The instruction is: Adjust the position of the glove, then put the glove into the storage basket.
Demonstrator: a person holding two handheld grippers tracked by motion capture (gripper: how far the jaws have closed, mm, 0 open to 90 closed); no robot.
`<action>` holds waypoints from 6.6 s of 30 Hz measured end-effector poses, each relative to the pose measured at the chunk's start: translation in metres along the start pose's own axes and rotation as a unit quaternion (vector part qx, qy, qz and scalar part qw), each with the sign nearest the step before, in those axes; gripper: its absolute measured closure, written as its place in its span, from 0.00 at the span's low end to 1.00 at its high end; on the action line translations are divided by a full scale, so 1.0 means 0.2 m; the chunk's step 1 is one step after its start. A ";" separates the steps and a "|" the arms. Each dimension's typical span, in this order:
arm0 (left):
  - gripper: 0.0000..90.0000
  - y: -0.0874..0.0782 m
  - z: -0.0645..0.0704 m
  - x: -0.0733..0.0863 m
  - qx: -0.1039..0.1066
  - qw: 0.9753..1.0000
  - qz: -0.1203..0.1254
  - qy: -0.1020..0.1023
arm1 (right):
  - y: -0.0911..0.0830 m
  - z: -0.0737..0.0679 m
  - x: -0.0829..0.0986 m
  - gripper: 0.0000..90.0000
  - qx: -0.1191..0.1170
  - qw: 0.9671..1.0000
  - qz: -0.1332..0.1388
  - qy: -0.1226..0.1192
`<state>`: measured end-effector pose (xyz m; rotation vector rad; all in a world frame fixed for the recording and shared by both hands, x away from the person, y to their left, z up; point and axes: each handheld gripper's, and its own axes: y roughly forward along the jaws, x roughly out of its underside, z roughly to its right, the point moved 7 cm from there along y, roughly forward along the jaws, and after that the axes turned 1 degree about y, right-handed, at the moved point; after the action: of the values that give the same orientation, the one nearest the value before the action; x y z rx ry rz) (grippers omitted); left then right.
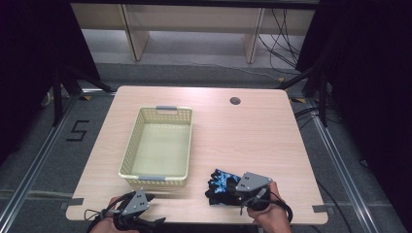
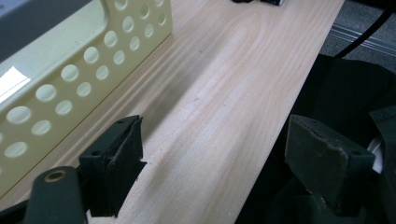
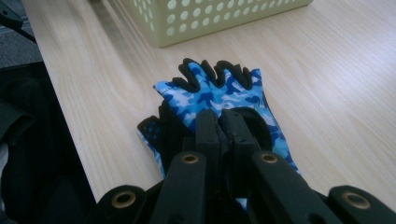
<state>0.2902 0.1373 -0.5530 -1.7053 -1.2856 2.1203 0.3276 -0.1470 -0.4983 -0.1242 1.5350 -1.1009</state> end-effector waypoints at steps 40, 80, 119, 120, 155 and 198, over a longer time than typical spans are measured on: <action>0.21 0.02 0.03 0.00 0.009 1.000 -0.003 0.000 | 0.01 0.03 0.14 0.60 0.022 0.989 0.008 0.143; 0.23 0.55 0.25 -0.53 0.033 0.994 -0.007 0.102 | -0.01 0.14 0.36 0.55 0.018 0.947 0.033 0.320; 0.82 0.60 0.29 -0.52 0.017 0.987 -0.008 0.157 | 0.05 0.14 0.36 0.96 -0.047 0.932 0.072 0.353; 0.82 0.60 0.29 -0.52 0.022 0.987 -0.009 0.158 | 0.05 0.12 0.35 0.96 -0.049 0.927 0.072 0.365; 0.82 0.00 0.09 -0.68 -0.027 0.989 0.035 0.139 | -0.11 0.03 -0.26 0.96 -0.088 0.960 0.128 0.233; 0.82 -0.15 -0.60 -0.28 -0.040 0.992 -0.106 0.047 | 0.72 -0.07 -0.73 0.96 -0.130 0.972 -0.014 0.193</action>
<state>0.4012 0.1875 -0.4908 -1.5954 -1.4708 1.8722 0.4304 0.0316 -0.4929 -0.1157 2.0313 -0.9789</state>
